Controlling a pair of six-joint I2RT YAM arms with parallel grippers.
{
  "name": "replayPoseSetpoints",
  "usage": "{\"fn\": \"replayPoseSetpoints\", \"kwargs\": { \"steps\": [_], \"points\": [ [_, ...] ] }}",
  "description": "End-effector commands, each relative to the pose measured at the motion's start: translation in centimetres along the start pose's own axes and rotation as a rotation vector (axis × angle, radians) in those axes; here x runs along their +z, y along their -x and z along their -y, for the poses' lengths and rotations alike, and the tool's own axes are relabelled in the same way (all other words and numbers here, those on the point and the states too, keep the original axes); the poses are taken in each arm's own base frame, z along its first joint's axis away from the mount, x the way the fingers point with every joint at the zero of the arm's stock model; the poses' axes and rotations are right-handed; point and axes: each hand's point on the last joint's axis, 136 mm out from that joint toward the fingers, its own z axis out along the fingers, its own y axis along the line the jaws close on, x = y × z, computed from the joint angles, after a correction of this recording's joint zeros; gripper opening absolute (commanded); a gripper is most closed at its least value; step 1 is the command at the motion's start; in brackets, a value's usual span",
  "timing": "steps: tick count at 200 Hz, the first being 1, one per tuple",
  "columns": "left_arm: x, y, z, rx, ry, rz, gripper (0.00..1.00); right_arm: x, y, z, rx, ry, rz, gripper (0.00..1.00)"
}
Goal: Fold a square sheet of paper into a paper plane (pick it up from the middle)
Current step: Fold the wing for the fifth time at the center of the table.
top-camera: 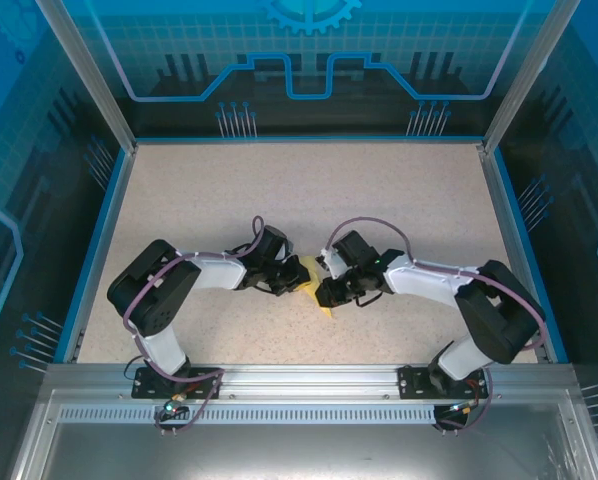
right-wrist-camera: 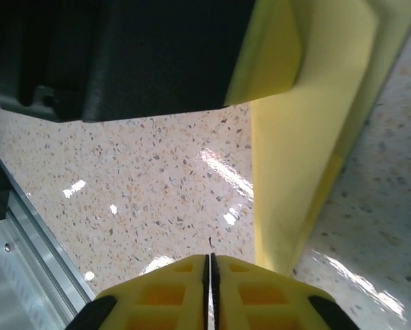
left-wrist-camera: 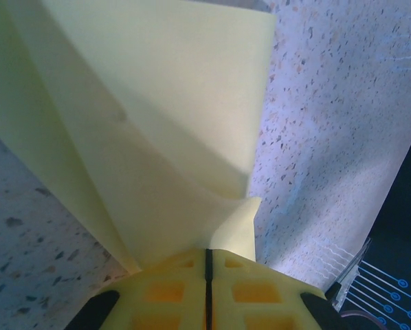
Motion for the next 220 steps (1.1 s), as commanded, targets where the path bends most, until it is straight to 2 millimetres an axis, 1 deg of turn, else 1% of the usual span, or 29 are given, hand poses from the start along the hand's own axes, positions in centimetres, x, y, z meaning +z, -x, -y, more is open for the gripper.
{"fn": "replayPoseSetpoints", "kwargs": {
  "steps": [1, 20, 50, 110, 145, 168, 220],
  "points": [
    [0.3, 0.1, 0.2, 0.028, 0.009, -0.009, 0.1, 1.2, 0.7, -0.6, 0.01, 0.015, -0.009, 0.1],
    [0.3, 0.0, 0.1, 0.029, 0.014, -0.01, 0.1, 1.8, 1.0, -0.3, 0.022, 0.011, -0.007, 0.08],
    [0.3, 0.0, 0.1, 0.031, 0.015, -0.01, 0.1, 1.9, 1.5, -0.4, 0.036, 0.047, 0.012, 0.08],
    [0.5, 0.1, 0.1, 0.036, 0.016, -0.014, 0.1, 3.0, -0.1, 1.3, 0.081, 0.04, -0.026, 0.08],
    [0.5, 0.1, 0.1, 0.04, 0.016, -0.011, 0.1, 3.3, -0.6, 2.0, 0.098, 0.038, -0.034, 0.08],
    [0.5, 0.2, 0.3, 0.045, 0.014, -0.011, 0.1, 3.5, -0.8, 2.1, 0.104, 0.044, -0.039, 0.08],
    [0.5, 0.1, -0.1, 0.043, 0.025, -0.012, 0.1, 3.8, -1.1, 2.2, 0.105, 0.047, -0.051, 0.08]
  ]
}}
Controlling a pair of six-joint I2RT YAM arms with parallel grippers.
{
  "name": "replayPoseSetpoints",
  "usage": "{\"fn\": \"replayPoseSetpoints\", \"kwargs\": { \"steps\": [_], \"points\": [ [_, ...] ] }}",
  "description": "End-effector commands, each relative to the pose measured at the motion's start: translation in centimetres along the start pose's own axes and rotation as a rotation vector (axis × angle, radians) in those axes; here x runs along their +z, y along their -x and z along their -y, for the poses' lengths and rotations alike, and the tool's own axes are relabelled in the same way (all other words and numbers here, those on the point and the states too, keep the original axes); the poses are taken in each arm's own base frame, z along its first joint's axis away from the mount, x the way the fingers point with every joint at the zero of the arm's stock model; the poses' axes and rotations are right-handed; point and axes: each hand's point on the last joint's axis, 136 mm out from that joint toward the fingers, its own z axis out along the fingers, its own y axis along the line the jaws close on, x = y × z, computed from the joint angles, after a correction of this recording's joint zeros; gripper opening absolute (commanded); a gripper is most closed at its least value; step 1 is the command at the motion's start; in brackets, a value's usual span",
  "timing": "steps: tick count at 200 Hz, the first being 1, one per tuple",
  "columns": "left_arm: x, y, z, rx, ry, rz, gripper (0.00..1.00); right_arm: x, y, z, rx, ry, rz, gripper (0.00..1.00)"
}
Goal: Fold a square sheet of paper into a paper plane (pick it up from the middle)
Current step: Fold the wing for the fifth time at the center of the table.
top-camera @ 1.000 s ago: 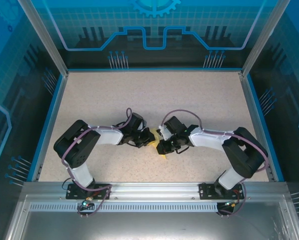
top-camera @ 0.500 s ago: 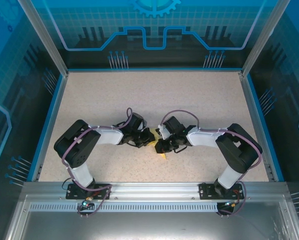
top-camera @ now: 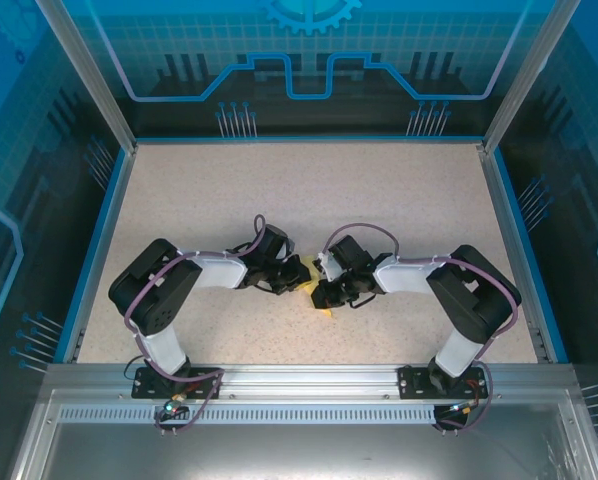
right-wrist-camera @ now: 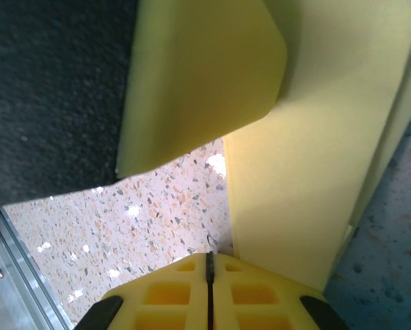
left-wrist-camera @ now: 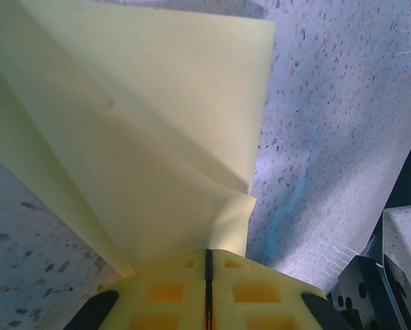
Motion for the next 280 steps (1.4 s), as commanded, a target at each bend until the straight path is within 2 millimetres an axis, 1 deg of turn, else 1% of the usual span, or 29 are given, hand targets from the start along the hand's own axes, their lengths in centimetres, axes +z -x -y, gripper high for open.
{"fn": "replayPoseSetpoints", "kwargs": {
  "steps": [1, 48, 74, 97, 114, 134, 150, 165, 192, 212, 245, 280],
  "points": [
    [0.4, 0.0, -0.2, 0.02, 0.021, -0.011, 0.1, 0.6, -1.2, 1.0, 0.036, -0.005, -0.042, 0.08],
    [0.5, -0.1, -0.6, 0.012, 0.036, -0.016, 0.1, 0.6, -1.4, 1.2, 0.036, -0.01, -0.047, 0.08],
    [0.6, -0.5, -1.6, -0.003, 0.054, -0.018, 0.1, 0.2, -1.0, 0.9, 0.03, -0.01, -0.037, 0.08],
    [0.8, -0.6, -2.0, -0.007, 0.061, -0.025, 0.1, -0.8, -0.1, -0.1, 0.018, 0.007, -0.006, 0.08],
    [0.8, -0.6, -2.2, -0.007, 0.064, -0.025, 0.1, -1.9, 0.8, -1.1, 0.025, 0.016, 0.038, 0.09],
    [0.8, -0.9, -2.7, -0.006, 0.069, -0.025, 0.09, -3.0, 1.5, -1.4, 0.044, 0.008, 0.089, 0.1],
    [0.8, -1.1, -3.2, -0.002, 0.078, -0.029, 0.1, -3.3, 2.2, -1.5, 0.048, -0.005, 0.116, 0.1],
    [0.9, -1.2, -3.5, -0.002, 0.079, -0.028, 0.1, -3.0, 2.7, -1.2, 0.056, -0.019, 0.115, 0.09],
    [0.9, -1.1, -3.5, 0.0, 0.079, -0.022, 0.09, -1.9, 3.5, -0.7, 0.068, -0.045, 0.095, 0.03],
    [0.9, -1.2, -3.6, 0.005, 0.08, -0.021, 0.09, -1.2, 3.6, -0.3, 0.07, -0.067, 0.077, 0.0],
    [0.9, -1.2, -3.8, 0.002, 0.089, -0.022, 0.09, -0.4, 2.8, 0.7, 0.086, -0.096, 0.041, 0.0],
    [0.7, -1.1, -4.2, -0.005, 0.113, -0.012, 0.08, 0.1, 0.9, 1.4, 0.099, -0.105, -0.007, 0.0]
  ]
}}
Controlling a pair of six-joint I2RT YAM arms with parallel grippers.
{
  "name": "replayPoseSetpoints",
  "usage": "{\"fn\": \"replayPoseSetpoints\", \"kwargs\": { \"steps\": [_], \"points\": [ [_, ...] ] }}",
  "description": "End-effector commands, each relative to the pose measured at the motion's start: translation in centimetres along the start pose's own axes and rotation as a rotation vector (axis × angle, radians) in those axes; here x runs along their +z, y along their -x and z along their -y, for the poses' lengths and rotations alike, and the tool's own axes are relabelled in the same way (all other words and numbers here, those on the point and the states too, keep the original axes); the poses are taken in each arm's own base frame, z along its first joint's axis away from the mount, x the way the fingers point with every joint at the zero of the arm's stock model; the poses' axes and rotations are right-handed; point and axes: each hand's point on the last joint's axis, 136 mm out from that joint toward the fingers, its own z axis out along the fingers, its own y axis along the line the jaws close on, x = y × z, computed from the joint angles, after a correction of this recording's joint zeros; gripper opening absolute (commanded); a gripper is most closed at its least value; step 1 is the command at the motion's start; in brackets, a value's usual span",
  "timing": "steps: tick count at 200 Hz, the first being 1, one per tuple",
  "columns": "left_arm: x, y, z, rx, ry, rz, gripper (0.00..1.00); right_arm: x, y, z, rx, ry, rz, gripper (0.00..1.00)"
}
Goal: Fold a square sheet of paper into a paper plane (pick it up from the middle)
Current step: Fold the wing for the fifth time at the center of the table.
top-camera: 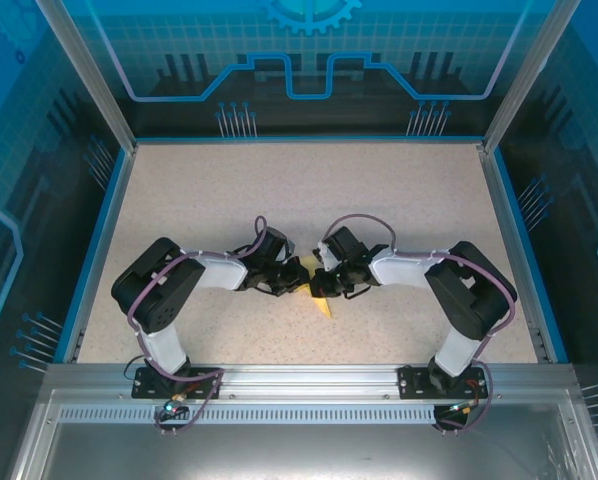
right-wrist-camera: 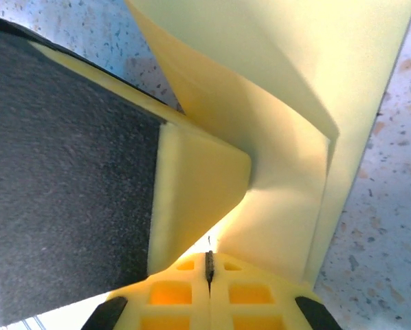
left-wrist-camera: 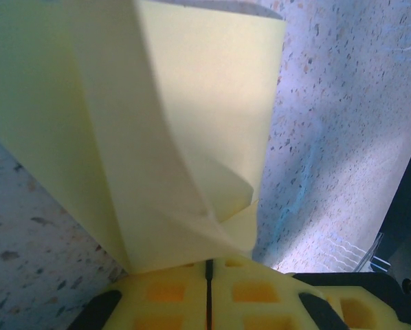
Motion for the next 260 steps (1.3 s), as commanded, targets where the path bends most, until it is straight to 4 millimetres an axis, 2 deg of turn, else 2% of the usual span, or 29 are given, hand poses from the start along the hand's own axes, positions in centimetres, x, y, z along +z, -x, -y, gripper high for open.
{"fn": "replayPoseSetpoints", "kwargs": {
  "steps": [1, 125, 195, 260],
  "points": [
    [0.2, -1.1, -3.5, -0.029, 0.118, -0.014, 0.08, 0.5, -1.8, 1.1, 0.017, -0.033, -0.059, 0.0],
    [0.3, -1.5, -6.0, -0.078, 0.195, -0.005, 0.05, -0.5, -7.1, 1.6, -0.01, -0.003, -0.182, 0.0],
    [0.4, -1.6, -6.3, -0.09, 0.203, -0.004, 0.05, -1.1, -10.8, 2.4, -0.01, 0.007, -0.265, 0.0],
    [0.2, -1.6, -6.4, -0.094, 0.208, -0.005, 0.05, -1.8, -10.9, 1.5, -0.03, 0.041, -0.261, 0.01]
  ]
}}
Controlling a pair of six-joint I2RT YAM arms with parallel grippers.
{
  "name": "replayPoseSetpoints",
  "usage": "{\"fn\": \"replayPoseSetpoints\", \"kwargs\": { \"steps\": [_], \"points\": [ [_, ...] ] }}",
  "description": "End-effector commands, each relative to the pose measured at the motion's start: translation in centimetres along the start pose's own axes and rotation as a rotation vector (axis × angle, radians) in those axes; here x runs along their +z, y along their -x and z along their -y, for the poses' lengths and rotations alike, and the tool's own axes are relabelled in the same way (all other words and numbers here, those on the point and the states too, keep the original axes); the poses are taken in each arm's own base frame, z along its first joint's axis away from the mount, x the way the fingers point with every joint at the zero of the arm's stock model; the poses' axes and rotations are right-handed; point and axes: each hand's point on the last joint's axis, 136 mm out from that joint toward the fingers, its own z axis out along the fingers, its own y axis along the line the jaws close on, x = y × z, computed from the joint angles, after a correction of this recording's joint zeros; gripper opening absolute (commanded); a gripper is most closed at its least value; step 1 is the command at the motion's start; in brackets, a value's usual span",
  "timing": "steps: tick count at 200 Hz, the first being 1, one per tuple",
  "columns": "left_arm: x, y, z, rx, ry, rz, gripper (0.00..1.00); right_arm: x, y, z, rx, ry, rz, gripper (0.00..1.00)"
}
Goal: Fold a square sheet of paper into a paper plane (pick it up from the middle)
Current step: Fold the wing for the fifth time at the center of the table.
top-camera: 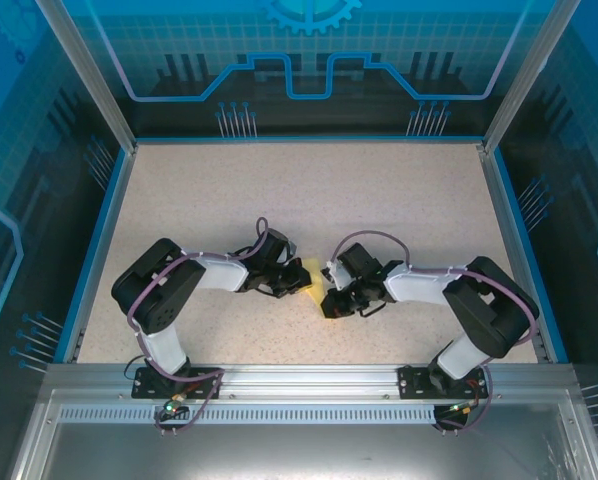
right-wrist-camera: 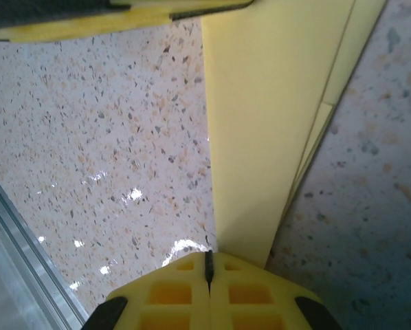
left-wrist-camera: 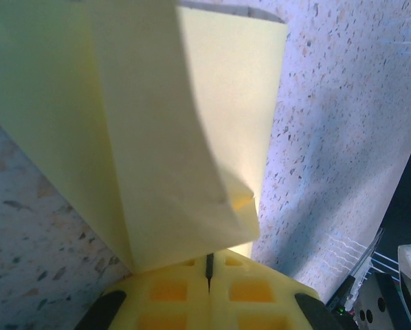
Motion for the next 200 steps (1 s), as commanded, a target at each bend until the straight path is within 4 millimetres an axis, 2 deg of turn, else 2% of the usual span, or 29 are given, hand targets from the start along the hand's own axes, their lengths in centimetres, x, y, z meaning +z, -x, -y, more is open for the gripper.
{"fn": "replayPoseSetpoints", "kwargs": {
  "steps": [1, 34, 79, 91, 104, 139, 166, 200],
  "points": [
    [0.1, -1.3, -6.2, -0.097, 0.203, -0.005, 0.05, -0.1, -4.8, 0.2, 0.048, -0.001, -0.163, 0.01],
    [0.1, -1.4, -6.4, -0.098, 0.208, -0.004, 0.05, -0.3, -4.7, 0.1, 0.052, 0.008, -0.154, 0.02],
    [0.1, -1.4, -6.4, -0.102, 0.208, -0.003, 0.05, 0.0, -5.7, 1.1, 0.065, -0.022, -0.18, 0.02],
    [0.1, -1.3, -6.3, -0.1, 0.206, -0.003, 0.05, -0.3, -5.5, 1.1, 0.061, -0.034, -0.167, 0.02],
    [0.1, -1.3, -6.2, -0.098, 0.202, -0.004, 0.05, -1.1, -4.3, 0.5, 0.041, -0.024, -0.119, 0.02],
    [0.1, -1.3, -6.0, -0.093, 0.195, -0.005, 0.05, -3.7, 0.6, -1.5, -0.032, -0.023, 0.092, 0.03],
    [0.1, -1.2, -5.5, -0.087, 0.182, -0.005, 0.05, -3.3, 2.9, -0.9, -0.029, -0.081, 0.144, 0.03],
    [0.0, -1.1, -4.9, -0.074, 0.164, -0.007, 0.06, -1.4, 4.7, -0.9, -0.016, -0.081, 0.155, 0.03]
  ]
}}
